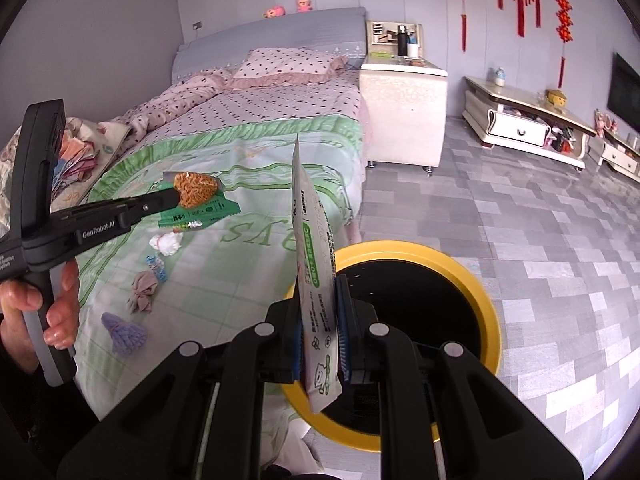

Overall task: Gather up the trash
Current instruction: 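Carry the packaging strip and snack packet with both grippers over the bin, then open both grippers over the bin to drop the strip and packet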

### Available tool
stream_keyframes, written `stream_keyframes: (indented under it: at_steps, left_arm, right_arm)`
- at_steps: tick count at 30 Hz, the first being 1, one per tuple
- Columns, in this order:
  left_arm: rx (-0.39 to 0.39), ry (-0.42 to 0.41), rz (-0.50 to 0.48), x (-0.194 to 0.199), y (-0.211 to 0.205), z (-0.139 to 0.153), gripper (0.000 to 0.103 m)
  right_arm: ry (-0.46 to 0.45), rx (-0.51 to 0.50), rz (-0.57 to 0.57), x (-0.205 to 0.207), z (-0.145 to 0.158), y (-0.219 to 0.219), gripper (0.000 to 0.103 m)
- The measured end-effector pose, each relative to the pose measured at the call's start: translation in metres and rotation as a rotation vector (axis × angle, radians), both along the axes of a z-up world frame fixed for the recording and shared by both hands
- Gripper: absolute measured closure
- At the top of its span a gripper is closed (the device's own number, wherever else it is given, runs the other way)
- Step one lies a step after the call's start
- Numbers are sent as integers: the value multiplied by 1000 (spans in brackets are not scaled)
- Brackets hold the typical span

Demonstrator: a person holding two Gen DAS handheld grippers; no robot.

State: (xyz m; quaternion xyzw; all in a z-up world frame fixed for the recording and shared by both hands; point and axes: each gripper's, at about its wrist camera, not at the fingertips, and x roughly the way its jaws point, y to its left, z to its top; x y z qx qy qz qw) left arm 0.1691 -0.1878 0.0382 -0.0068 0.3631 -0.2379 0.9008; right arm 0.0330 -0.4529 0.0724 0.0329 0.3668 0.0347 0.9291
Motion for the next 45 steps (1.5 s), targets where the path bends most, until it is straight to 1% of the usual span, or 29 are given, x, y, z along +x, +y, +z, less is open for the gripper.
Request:
stream_keyframes:
  at_steps: [6,17,19,22,26,27,28,29,30,31,36,42,43,45]
  left_arm:
    - [11,27,-61,2,-44,-13,103]
    - [21,107,-126,7,-101,-49,103]
    - [28,114,-131,7,-106,-54,103]
    - [20,137,-140,8,-111,-60,103]
    - [18,147,-143,9,-113,-64,102]
    - [19,148,-141,10,-113,-65,101]
    - [20,148,-141,10,-113,-65,97]
    - [19,148,-140,9,-112,-64,90]
    - [19,146,-139,9,-112,-65,83]
    - [20,141,-136,9,-110,-64,81]
    - [19,132,-124,4,-101,-60,74]
    - [-2,126,-87,2,-77,-50,74]
    - [-3,120,-82,0,-71,-47,72]
    - [-2,101,-66,-4,-59,-40,64]
  right_arm:
    - [16,22,-65,3,-7,-36,89]
    - [71,72,-137,12,-31,-83,89]
    - [77,75,-147,13,-35,-88,89]
    - [82,80,-157,15,-38,-94,89]
    - [83,86,-174,18,-39,-99,89]
    - [81,88,-182,18,-39,-101,88]
    - [80,89,-188,18,-39,-103,84]
    - [78,93,-191,18,-39,-104,80]
    - [74,98,-198,18,-38,-107,79]
    - [73,99,-203,18,-38,-108,77]
    - [68,98,-208,13,-37,-108,77]
    - [52,96,-186,8,-29,-94,77]
    - [47,95,-178,7,-26,-89,76]
    - [39,99,-162,6,-22,-80,73]
